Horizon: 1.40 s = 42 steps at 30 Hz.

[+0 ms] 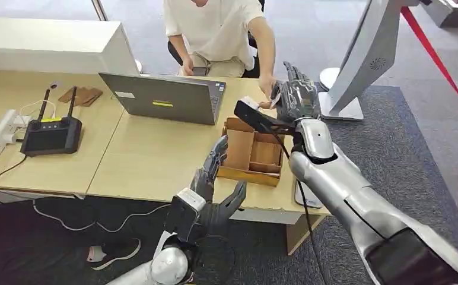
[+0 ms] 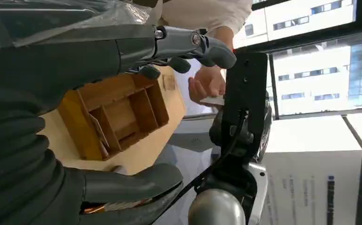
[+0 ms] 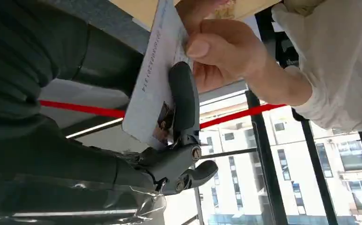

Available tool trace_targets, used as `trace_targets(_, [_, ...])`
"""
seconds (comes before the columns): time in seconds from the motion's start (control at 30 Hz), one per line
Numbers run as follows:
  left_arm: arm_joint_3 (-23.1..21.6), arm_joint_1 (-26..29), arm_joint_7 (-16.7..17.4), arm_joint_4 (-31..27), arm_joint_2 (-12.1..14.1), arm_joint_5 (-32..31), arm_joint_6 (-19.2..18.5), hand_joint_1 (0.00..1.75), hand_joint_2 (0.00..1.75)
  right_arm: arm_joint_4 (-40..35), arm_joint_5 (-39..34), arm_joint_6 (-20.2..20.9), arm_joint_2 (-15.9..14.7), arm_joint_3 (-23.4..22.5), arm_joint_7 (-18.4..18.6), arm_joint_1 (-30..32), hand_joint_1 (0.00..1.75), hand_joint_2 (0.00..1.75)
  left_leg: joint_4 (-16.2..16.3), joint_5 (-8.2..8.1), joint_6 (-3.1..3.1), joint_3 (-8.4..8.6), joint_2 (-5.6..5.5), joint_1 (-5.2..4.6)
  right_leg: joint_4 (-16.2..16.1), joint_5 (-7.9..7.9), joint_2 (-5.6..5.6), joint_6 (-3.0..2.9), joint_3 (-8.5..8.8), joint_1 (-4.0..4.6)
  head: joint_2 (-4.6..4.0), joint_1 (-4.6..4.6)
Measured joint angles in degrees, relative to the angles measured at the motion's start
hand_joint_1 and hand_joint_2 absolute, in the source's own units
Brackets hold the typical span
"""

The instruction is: Pass the card to the sensor for recognition and then transmit it.

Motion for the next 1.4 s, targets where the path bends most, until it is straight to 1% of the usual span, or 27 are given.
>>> trace_targets(0.23, [-0.1,-0.1,-0.1,0.4,0.0,0.0,0.0,0.00,1.75,0.5,0.7,-0.2,0.1,-0.9,-1.8,0.0,1.75,1.75,0.0,0.00,0.00,0.00,0.00,0.00,0.0,0.00,0.00,0.00,0.00,0.00,0.00,0.00])
trace_targets(0.37, [-0.2,0.0,-0.1,0.4,0.0,-0.7,0.0,0.00,1.75,0.3,-0.7,-0.9,0.1,-1.9,-3.6,0.1,1.75,1.75,0.0,0.00,0.00,0.00,0.00,0.00,0.0,0.00,0.00,0.00,0.01,0.00,0.00,0.00])
trace_targets(0.47, [-0.2,0.0,0.0,0.4,0.0,-0.9,0.0,0.00,1.75,0.2,-1.2,-1.3,0.2,-2.8,-3.7,0.1,1.75,1.75,0.0,0.00,0.00,0.00,0.00,0.00,0.0,0.00,0.00,0.00,0.01,0.00,0.00,0.00])
trace_targets(0.53, [-0.2,0.1,0.4,0.4,0.0,-1.7,0.0,0.00,1.75,-0.1,-2.6,-2.1,0.2,-3.1,-4.9,0.3,1.75,1.75,0.0,0.00,0.00,0.00,0.00,0.00,0.0,0.00,0.00,0.00,0.01,0.00,0.00,0.00])
trace_targets(0.6, [0.1,0.6,1.8,0.4,0.0,-3.6,0.0,0.00,1.75,-1.2,-5.5,-3.4,0.2,-4.2,-5.9,1.2,1.75,1.75,0.0,0.00,0.00,0.02,0.00,0.00,0.0,0.00,0.00,0.00,0.01,0.00,0.00,0.00])
trace_targets(0.7, [0.9,1.8,3.5,0.1,0.2,-6.5,0.0,0.00,1.75,-4.7,-7.4,-4.1,-1.0,-6.0,-5.9,3.4,1.75,1.75,0.0,0.00,0.00,0.01,0.00,0.00,0.0,0.00,0.00,0.00,0.01,0.00,0.00,-0.02])
trace_targets(0.8, [1.9,2.9,4.7,-0.5,0.4,-8.6,0.0,0.00,1.75,-8.2,-8.2,-4.2,-2.6,-7.4,-5.0,5.7,1.75,1.75,0.0,-0.01,0.00,0.02,0.00,-0.01,0.0,0.00,0.00,0.00,0.02,0.00,0.00,0.00])
trace_targets(0.87, [3.2,4.0,5.5,-1.3,0.6,-10.1,0.0,0.00,1.75,-11.0,-9.4,-4.6,-4.2,-8.9,-4.5,7.7,1.75,1.75,0.0,-0.01,0.00,0.02,0.00,-0.01,0.0,0.00,0.00,0.00,0.02,0.00,0.00,0.00])
trace_targets(1.03, [5.6,5.9,7.0,-3.0,1.3,-12.1,0.0,0.00,1.75,-15.8,-10.7,-6.4,-7.5,-12.1,-4.4,12.3,1.75,1.75,0.0,-0.01,0.01,0.05,-0.01,-0.02,0.0,0.00,0.00,0.00,0.06,-0.01,0.00,0.00])
trace_targets(1.17, [7.0,7.4,7.5,-4.2,1.8,-12.7,0.0,0.00,1.75,-18.3,-11.0,-7.1,-9.6,-14.1,-4.7,15.9,1.75,1.75,0.0,-0.01,0.01,0.04,-0.01,-0.02,0.0,0.00,0.00,0.00,0.06,-0.02,0.00,0.00])
trace_targets(1.4, [8.2,7.9,7.5,-4.9,2.1,-12.6,0.0,0.00,1.75,-20.6,-8.1,-7.3,-12.1,-15.8,-4.7,18.7,1.75,1.75,0.0,-0.01,0.01,0.04,-0.01,-0.01,0.0,0.00,0.00,0.00,0.05,-0.02,0.00,-0.02])
